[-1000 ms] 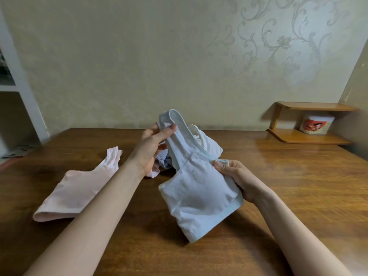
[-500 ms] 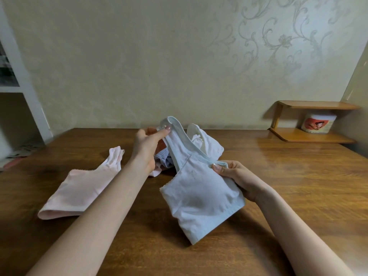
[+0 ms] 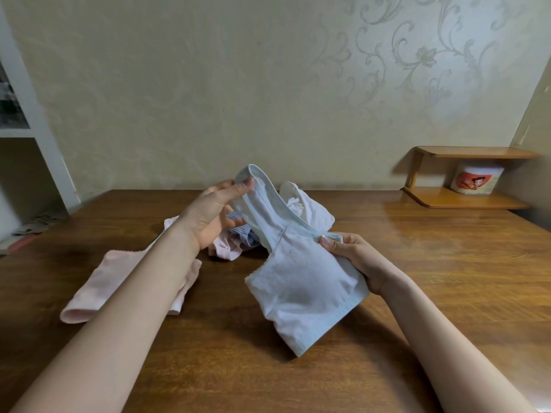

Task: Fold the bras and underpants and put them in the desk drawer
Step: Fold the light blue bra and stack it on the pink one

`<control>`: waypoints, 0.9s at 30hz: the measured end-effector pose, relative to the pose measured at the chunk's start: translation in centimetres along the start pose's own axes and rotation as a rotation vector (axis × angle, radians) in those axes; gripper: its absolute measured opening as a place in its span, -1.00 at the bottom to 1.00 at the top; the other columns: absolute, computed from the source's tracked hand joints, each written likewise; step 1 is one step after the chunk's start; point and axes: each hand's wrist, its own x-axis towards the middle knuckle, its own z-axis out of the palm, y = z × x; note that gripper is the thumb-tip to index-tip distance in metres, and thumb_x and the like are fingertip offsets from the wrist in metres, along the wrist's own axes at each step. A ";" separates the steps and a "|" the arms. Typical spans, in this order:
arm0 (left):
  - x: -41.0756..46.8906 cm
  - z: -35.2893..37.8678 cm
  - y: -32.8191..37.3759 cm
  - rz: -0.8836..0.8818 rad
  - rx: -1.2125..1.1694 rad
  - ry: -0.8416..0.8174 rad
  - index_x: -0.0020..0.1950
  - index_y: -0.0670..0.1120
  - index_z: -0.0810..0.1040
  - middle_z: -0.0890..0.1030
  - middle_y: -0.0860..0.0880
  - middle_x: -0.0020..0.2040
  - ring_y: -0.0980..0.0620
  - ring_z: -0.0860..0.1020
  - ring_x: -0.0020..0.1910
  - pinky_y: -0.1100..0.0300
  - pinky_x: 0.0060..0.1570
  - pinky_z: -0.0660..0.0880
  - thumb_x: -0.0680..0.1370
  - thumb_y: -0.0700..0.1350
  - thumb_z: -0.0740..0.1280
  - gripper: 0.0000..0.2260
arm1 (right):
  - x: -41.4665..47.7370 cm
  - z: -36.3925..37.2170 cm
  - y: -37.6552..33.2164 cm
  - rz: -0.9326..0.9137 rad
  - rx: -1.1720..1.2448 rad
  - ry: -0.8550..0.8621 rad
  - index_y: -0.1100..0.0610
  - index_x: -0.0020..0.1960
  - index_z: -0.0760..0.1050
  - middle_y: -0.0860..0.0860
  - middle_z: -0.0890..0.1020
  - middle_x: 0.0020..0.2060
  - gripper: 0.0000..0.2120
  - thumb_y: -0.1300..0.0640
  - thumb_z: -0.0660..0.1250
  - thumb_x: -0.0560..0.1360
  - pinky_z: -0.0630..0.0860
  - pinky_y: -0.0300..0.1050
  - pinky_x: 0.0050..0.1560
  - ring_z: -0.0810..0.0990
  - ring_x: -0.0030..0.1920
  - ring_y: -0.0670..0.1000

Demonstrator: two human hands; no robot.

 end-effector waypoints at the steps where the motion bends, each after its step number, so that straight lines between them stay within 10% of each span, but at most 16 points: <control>1: 0.0 -0.2 0.1 -0.010 -0.022 0.014 -0.02 -0.02 0.57 0.66 0.04 -0.13 0.06 0.60 -0.05 0.02 -0.03 0.52 0.10 0.09 0.58 -0.48 | 0.1 -0.1 0.0 -0.002 -0.004 0.015 0.19 0.02 0.64 0.11 0.71 -0.12 -0.71 0.05 0.39 0.37 0.59 -0.16 -0.18 0.66 -0.19 0.03; 11: 1.8 0.7 -3.0 -0.366 -0.170 0.430 -0.01 -0.04 0.53 0.56 -0.10 0.08 -0.15 0.50 0.06 -0.17 0.24 0.37 0.44 0.05 0.43 -0.76 | 1.4 0.5 1.8 0.042 -0.429 0.277 0.25 -0.06 0.62 0.07 0.64 -0.19 -0.79 0.12 0.46 0.41 0.45 -0.23 -0.20 0.55 -0.20 -0.03; 22: 2.0 1.6 -2.1 -0.344 -0.088 0.515 -0.10 0.02 0.55 0.51 -0.09 -0.04 -0.13 0.50 -0.06 -0.07 0.02 0.46 0.42 -0.01 0.45 -0.86 | 2.0 0.2 1.8 0.069 -0.604 0.358 0.13 -0.11 0.62 -0.02 0.61 -0.19 -0.82 0.03 0.47 0.39 0.43 -0.25 -0.23 0.54 -0.12 -0.06; 27: 1.3 2.3 -2.2 -0.067 -0.006 0.572 -0.27 -0.02 0.52 0.55 -0.07 -0.20 -0.08 0.51 -0.16 0.06 -0.16 0.48 0.47 -0.06 0.42 -0.85 | 1.5 0.2 1.2 0.013 -0.426 0.347 0.15 -0.03 0.59 0.06 0.63 -0.12 -0.84 0.25 0.44 0.40 0.48 -0.23 -0.15 0.57 -0.07 0.00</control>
